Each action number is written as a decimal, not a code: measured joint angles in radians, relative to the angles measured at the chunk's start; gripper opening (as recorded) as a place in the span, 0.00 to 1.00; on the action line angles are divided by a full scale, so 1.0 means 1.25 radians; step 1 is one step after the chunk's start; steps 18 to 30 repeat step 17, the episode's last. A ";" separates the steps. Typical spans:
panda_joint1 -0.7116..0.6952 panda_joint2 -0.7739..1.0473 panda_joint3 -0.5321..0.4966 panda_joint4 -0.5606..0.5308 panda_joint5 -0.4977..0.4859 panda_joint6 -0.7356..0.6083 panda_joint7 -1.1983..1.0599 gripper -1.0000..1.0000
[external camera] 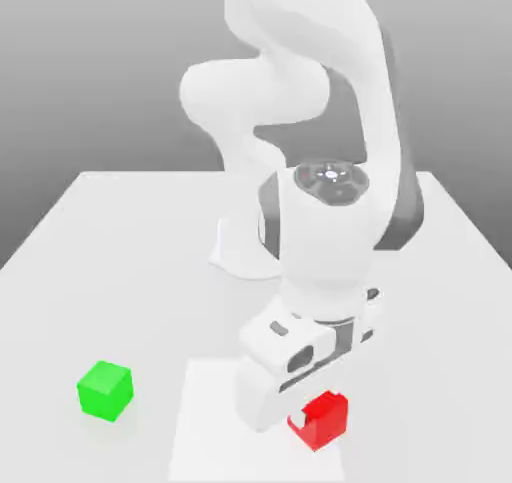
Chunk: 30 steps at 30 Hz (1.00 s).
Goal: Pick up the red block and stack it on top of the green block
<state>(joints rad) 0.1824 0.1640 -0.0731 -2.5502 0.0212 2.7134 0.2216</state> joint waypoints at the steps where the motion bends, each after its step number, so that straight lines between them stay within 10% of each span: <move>1: -0.022 -0.017 -0.021 -0.008 -0.003 -0.008 -0.026 0.00; 10: -0.415 -0.112 -0.148 -0.078 -0.006 -0.034 -0.291 0.00; 14: -0.382 -0.015 -0.090 -0.076 0.048 0.059 -0.340 0.00; 15: -0.386 0.007 -0.082 -0.076 0.060 0.079 -0.349 1.00; 30: -0.386 0.007 -0.082 -0.076 0.060 0.079 -0.349 1.00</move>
